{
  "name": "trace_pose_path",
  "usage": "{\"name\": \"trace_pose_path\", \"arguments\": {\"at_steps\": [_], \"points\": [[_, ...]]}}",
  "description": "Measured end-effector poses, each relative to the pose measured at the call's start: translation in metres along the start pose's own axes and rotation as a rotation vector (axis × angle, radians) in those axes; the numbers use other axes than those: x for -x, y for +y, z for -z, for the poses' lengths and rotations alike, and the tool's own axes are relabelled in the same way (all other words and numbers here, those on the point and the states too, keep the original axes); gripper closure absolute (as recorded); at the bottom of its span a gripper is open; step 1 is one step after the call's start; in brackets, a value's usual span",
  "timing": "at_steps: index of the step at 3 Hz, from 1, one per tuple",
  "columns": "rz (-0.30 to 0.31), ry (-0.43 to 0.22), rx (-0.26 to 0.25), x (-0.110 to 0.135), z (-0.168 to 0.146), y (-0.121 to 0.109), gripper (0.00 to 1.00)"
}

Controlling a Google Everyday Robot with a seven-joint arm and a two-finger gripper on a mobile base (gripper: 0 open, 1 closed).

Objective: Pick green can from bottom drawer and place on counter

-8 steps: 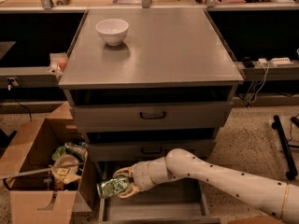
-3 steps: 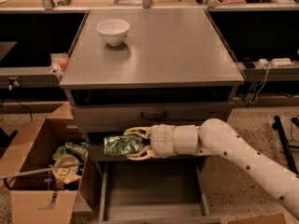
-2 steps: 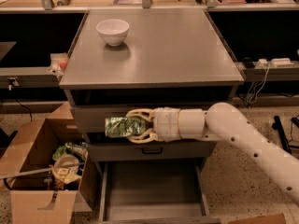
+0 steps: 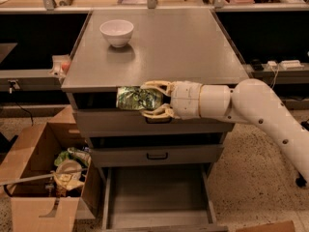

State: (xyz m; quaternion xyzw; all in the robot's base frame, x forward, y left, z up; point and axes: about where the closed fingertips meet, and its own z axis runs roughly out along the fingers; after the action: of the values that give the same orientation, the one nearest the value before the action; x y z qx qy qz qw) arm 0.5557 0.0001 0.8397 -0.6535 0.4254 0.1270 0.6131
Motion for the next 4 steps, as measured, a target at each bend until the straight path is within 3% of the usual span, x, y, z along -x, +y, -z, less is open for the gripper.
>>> {"name": "trace_pose_path", "arguments": {"at_steps": [1,2,4], "points": [[-0.019,0.011,-0.029,-0.003,0.005,-0.015,1.0],[-0.091,0.038,-0.043,-0.008,0.014,-0.052,1.0],[-0.26,0.176,-0.118,-0.047,0.051,-0.151,1.0]]}}
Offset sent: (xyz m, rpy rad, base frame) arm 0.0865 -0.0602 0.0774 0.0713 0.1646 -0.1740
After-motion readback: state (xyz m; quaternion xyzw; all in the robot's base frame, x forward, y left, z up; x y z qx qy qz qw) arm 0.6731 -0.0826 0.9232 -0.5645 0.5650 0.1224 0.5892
